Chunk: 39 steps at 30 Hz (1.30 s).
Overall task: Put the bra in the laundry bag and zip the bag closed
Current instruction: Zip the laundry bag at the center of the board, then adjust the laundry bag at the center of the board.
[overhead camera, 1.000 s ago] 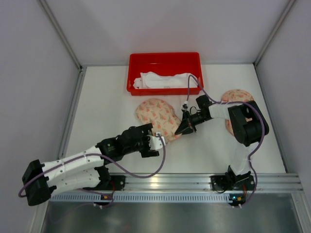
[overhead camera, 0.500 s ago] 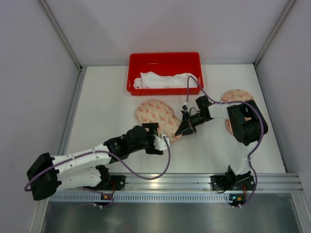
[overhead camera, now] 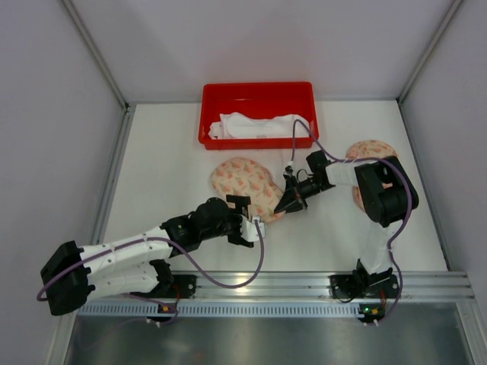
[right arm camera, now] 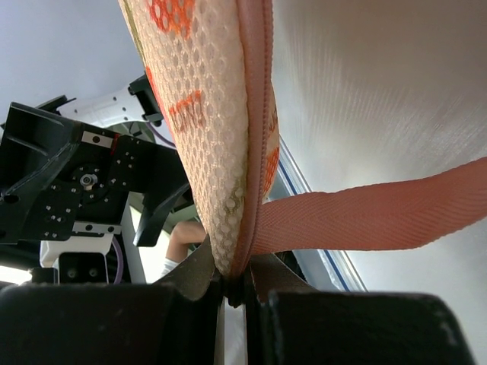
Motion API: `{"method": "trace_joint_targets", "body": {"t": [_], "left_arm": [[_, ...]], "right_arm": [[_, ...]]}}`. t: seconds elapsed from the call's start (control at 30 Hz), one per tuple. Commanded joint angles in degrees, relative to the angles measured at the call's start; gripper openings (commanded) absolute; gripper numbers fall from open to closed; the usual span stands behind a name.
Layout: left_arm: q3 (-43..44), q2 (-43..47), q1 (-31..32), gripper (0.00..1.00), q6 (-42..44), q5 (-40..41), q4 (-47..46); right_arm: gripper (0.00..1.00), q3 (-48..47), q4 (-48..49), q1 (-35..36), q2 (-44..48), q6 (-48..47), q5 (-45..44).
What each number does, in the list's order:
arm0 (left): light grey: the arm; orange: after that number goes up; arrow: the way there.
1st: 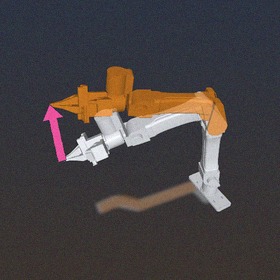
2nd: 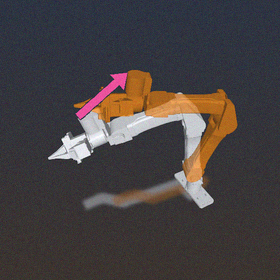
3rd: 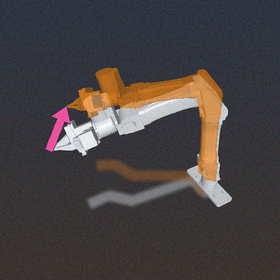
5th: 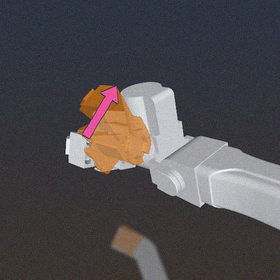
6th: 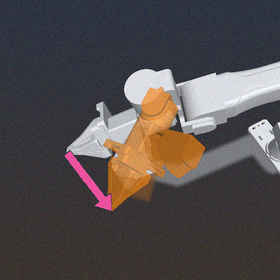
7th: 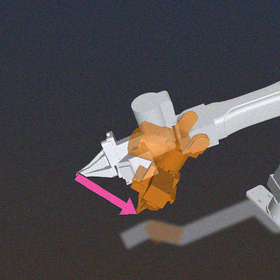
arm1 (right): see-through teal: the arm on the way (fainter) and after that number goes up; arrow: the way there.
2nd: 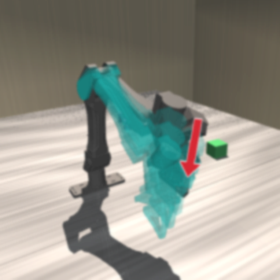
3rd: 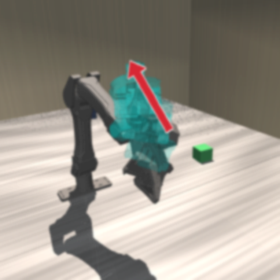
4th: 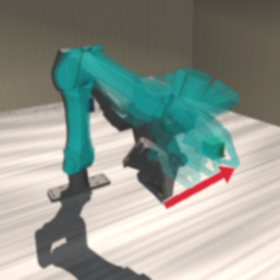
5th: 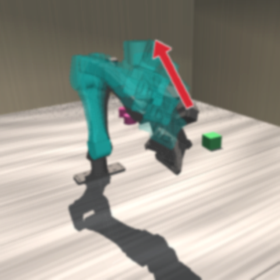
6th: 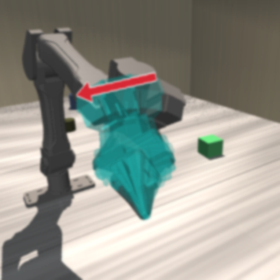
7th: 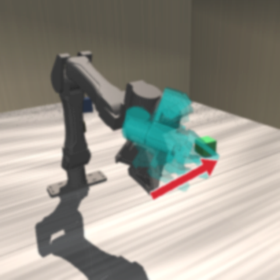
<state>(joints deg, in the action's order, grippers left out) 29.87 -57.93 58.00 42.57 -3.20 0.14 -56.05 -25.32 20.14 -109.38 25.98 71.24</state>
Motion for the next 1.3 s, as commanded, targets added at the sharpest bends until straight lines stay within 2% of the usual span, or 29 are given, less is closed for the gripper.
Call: {"method": "trace_joint_targets", "body": {"t": [0.0, 0.4, 0.7, 1.1, 1.27], "left_arm": [[0.2, -0.1, 0.0, 0.98, 1.5, -1.4, -1.9], [0.3, 1.6, 0.0, 0.98, 1.6, -2.4, 1.5], [3.3, -4.6, 0.1, 0.95, -1.2, 7.5, 0.3], [2.7, -3.5, 0.1, 0.95, -1.1, 8.8, -4.6], [1.5, -6.8, 1.4, 0.96, 1.6, 13.7, -12.9]], "right_arm": [[0.00, -3.0, -1.0, 0.8, -0.3, -1.5, 3.7], [0.00, -3.7, -2.0, 0.9, -0.9, -2.2, 3.6], [0.00, -3.4, -2.7, 0.9, -0.3, -3.0, 3.8], [0.00, -4.7, -6.3, 2.4, -1.5, -7.1, 3.2], [0.00, -4.9, -5.7, 4.5, -1.6, -6.0, 6.4]]}}
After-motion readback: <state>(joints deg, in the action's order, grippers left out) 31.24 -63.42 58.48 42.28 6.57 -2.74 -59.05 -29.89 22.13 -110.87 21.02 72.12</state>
